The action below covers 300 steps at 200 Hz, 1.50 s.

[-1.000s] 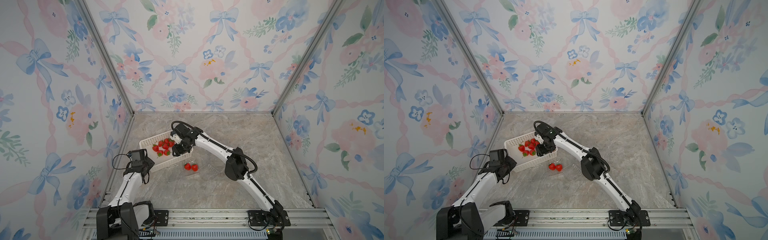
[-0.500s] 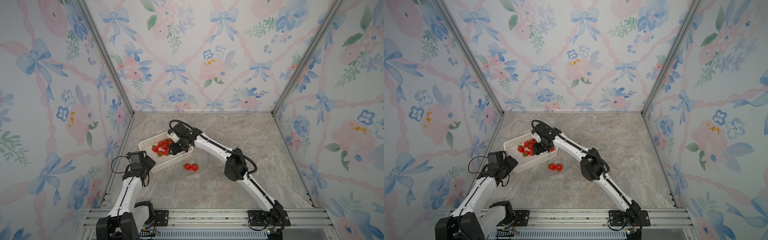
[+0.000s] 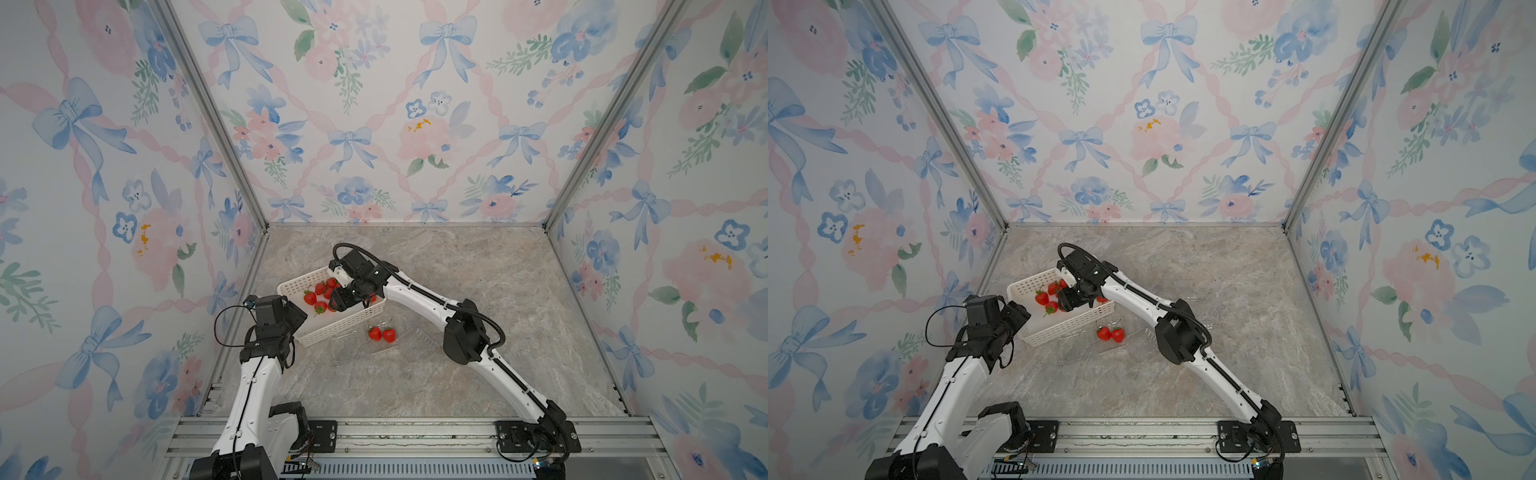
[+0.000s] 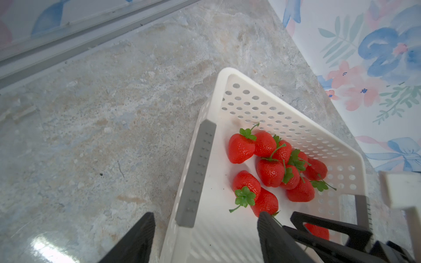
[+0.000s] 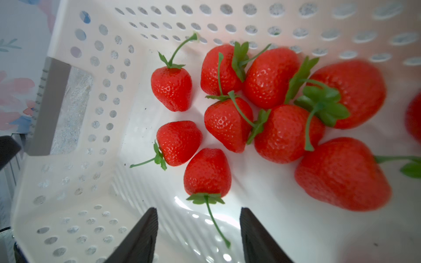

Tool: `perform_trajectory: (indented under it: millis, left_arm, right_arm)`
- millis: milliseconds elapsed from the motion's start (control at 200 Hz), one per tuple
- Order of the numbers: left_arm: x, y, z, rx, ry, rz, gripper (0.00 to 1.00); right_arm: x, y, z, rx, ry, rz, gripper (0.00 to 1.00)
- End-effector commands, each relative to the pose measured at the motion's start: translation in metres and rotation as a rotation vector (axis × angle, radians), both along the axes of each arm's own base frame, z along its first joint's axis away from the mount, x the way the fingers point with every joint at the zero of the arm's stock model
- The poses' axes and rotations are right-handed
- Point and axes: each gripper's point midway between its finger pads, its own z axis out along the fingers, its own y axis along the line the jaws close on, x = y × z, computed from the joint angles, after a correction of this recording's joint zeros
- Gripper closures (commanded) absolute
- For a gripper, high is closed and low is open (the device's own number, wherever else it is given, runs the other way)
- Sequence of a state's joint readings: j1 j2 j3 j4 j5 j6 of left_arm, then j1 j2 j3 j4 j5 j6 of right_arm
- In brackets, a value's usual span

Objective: Pack strawberries into containers
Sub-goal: Pick up the strawberry from the basket.

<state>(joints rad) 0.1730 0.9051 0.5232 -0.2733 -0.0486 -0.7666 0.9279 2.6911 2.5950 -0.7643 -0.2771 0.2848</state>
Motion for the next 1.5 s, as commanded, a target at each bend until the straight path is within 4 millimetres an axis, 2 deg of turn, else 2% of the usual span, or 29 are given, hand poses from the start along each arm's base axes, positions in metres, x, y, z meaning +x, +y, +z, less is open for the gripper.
perform_trajectory:
  millis: [0, 340, 550, 760, 1015, 1355, 1495]
  left_arm:
    - [0.003, -0.005, 0.012, 0.009, -0.022, -0.055, 0.26]
    - [0.0, -0.02, 0.008, -0.022, -0.028, -0.128, 0.27]
    - [-0.001, -0.023, 0.009, -0.025, -0.037, -0.144, 0.27]
    - [0.0, -0.024, 0.01, -0.026, -0.039, -0.15, 0.27]
    - [0.001, -0.023, 0.009, -0.025, -0.034, -0.15, 0.27]
    - [0.002, -0.023, 0.011, -0.021, -0.035, -0.153, 0.27]
    - [0.002, -0.024, 0.01, -0.023, -0.032, -0.155, 0.27]
  right_arm:
    - [-0.004, 0.014, -0.003, 0.028, -0.008, 0.0, 0.41]
    - [0.002, 0.025, -0.021, 0.04, -0.028, -0.032, 0.43]
    - [0.013, 0.019, -0.034, 0.019, -0.032, -0.07, 0.43]
    - [0.029, 0.021, -0.03, 0.063, -0.037, -0.122, 0.41]
    - [0.037, 0.014, -0.04, 0.048, -0.031, -0.159, 0.41]
    - [0.037, 0.01, -0.046, 0.034, -0.014, -0.162, 0.54]
    - [0.034, 0.006, -0.049, 0.02, -0.002, -0.158, 0.64]
